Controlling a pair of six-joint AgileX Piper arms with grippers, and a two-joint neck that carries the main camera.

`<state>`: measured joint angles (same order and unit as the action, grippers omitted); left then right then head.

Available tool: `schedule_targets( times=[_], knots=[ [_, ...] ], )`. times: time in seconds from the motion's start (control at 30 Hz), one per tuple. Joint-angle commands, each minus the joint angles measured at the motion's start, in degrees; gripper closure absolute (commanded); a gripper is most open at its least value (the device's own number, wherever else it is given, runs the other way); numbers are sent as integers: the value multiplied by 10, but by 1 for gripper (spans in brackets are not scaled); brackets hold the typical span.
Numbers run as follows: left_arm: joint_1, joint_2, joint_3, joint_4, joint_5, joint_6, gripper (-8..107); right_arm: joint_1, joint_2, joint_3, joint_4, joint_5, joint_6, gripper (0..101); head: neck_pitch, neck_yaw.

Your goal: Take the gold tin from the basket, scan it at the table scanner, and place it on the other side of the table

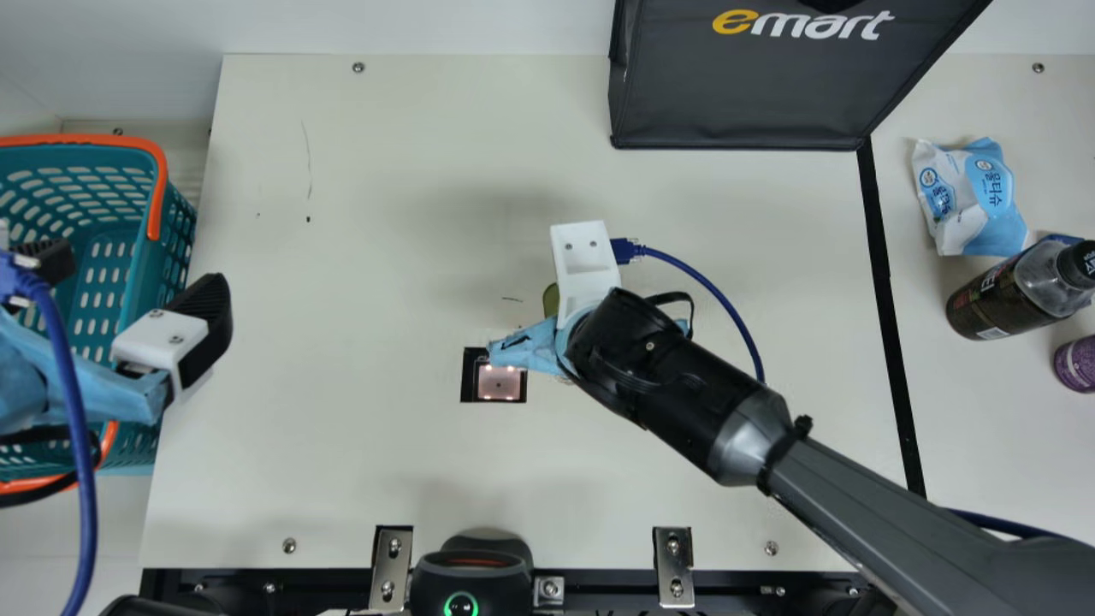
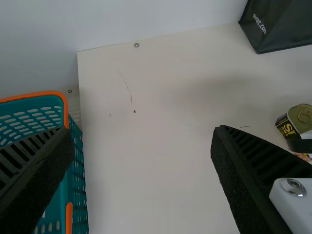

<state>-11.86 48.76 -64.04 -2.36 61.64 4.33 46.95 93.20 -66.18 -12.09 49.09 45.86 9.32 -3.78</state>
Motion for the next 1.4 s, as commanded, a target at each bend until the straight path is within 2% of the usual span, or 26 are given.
schedule_targets(
  times=[0.0, 0.13, 0.33, 0.57, 1.0, 1.37],
  knots=[
    [0, 0, 0, 0, 0, 0, 9, -6, -6, 1, 7, -2, -12, 101, -14, -45],
    [0, 0, 0, 0, 0, 0, 9, -30, -28, 23, 26, -22, -47, 101, -14, -98],
    [0, 0, 0, 0, 0, 0, 9, -96, -74, 77, 66, -62, -128, 101, -14, -178],
    [0, 0, 0, 0, 0, 0, 9, -195, -135, 136, 126, -78, -249, 101, -14, -178],
    [0, 0, 0, 0, 0, 0, 9, -397, -236, 212, 216, -38, -465, 101, -14, -178],
    [0, 0, 0, 0, 0, 0, 9, -577, -289, 248, 263, 18, -635, 101, -14, -178]
  ],
)
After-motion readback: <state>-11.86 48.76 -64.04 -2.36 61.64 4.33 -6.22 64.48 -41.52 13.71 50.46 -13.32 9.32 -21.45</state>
